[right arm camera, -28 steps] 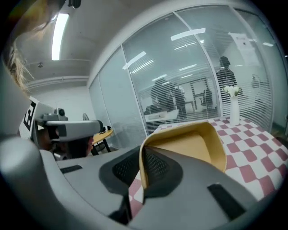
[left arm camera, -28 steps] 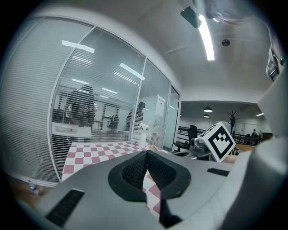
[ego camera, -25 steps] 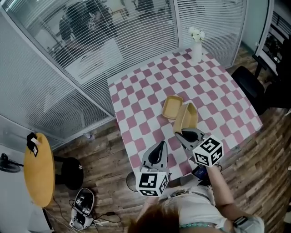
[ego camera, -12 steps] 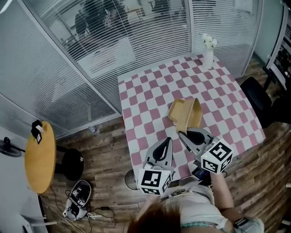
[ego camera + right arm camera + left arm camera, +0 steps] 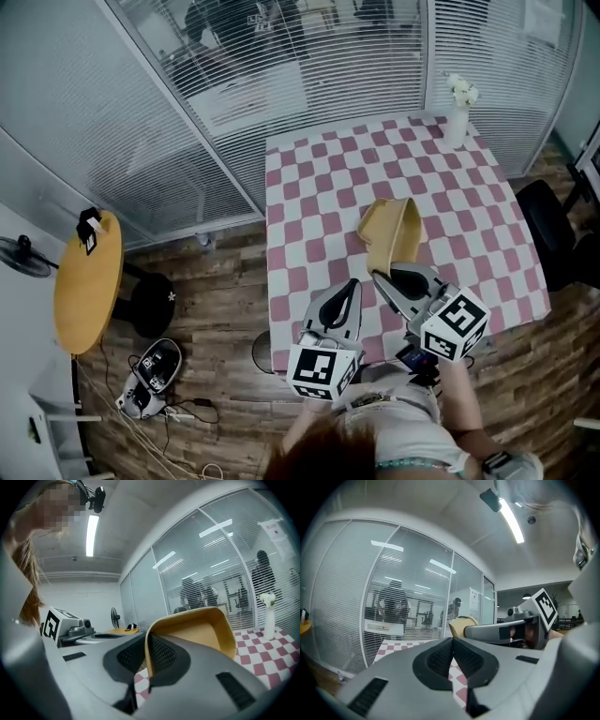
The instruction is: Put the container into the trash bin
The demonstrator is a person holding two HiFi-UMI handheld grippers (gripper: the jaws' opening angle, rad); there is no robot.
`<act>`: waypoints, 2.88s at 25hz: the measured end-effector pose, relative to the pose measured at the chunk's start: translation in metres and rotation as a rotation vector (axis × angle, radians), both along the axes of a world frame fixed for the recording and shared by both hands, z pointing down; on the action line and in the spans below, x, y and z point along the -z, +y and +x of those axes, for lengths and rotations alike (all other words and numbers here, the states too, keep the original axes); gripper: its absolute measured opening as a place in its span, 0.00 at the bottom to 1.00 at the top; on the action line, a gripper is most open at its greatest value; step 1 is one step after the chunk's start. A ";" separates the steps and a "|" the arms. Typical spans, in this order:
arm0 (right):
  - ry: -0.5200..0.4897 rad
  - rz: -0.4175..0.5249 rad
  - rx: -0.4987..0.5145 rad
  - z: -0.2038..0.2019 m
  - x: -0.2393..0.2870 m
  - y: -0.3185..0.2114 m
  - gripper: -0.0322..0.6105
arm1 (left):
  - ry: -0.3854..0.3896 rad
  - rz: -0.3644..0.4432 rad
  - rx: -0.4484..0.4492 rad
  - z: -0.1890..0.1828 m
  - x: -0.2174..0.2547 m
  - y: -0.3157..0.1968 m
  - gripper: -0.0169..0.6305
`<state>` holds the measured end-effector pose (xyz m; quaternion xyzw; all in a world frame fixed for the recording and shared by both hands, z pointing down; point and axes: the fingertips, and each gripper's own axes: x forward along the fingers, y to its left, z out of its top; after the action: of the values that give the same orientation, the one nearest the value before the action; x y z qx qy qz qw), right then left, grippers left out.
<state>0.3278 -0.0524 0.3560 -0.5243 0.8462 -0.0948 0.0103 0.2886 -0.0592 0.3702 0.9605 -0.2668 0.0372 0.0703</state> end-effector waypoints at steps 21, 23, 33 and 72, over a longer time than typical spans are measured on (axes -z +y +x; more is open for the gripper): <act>0.021 -0.032 0.176 -0.186 -0.012 -0.051 0.06 | -0.002 0.000 0.178 -0.198 -0.004 -0.033 0.04; 0.031 -0.034 0.219 -0.224 -0.015 -0.056 0.06 | -0.003 0.004 0.210 -0.231 -0.004 -0.037 0.04; 0.018 -0.044 0.462 -0.390 -0.030 -0.070 0.06 | 0.003 -0.003 0.437 -0.388 -0.016 -0.043 0.04; 0.104 -0.499 0.805 -0.551 -0.260 -0.103 0.06 | -0.047 -0.166 0.677 -0.513 -0.091 -0.050 0.04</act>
<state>-0.2236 -0.1552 0.6160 -0.1454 0.9328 -0.2653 -0.1956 -0.2239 -0.1095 0.4612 0.8074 -0.5679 0.0553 0.1504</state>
